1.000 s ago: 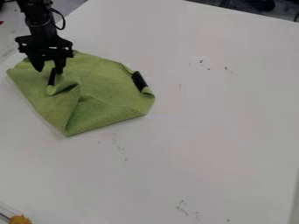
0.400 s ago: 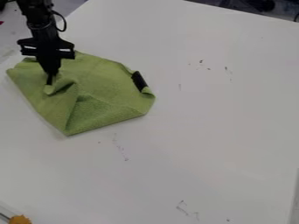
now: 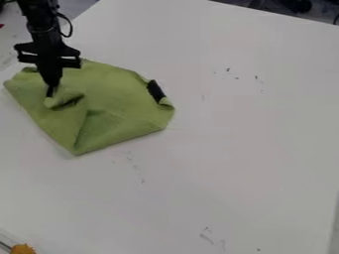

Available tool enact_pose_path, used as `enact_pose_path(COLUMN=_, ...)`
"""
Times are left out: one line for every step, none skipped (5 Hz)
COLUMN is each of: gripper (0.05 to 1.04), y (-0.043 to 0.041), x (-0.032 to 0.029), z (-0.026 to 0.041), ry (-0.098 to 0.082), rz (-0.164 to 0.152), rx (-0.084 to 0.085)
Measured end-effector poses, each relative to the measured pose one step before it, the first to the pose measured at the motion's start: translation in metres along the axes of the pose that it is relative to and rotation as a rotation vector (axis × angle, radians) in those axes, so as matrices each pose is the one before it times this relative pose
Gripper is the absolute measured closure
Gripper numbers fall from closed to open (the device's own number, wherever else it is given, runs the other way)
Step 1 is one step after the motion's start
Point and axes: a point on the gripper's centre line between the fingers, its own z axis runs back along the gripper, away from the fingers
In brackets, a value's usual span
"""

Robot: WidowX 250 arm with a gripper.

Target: Unfolds the cloth from right to left

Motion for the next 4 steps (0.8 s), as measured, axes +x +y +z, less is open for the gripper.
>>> enact_pose_path(gripper=1.029, y=0.01492, x=-0.00478, z=0.03522, ry=-0.0645, rz=0.0368, rx=0.0769)
enact_pose_path(gripper=1.029, y=0.03221, x=-0.0227, z=0.01666, ry=-0.0109, rz=0.0857, rx=0.0492)
enact_pose_path(gripper=1.029, y=0.02287, x=-0.03368, z=-0.01211, ry=0.0288, rz=0.0968, rx=-0.0193)
enact_pose_path(gripper=1.029, y=0.01319, x=-0.02613, z=-0.01543, ry=0.0422, rz=0.0627, rx=-0.0353)
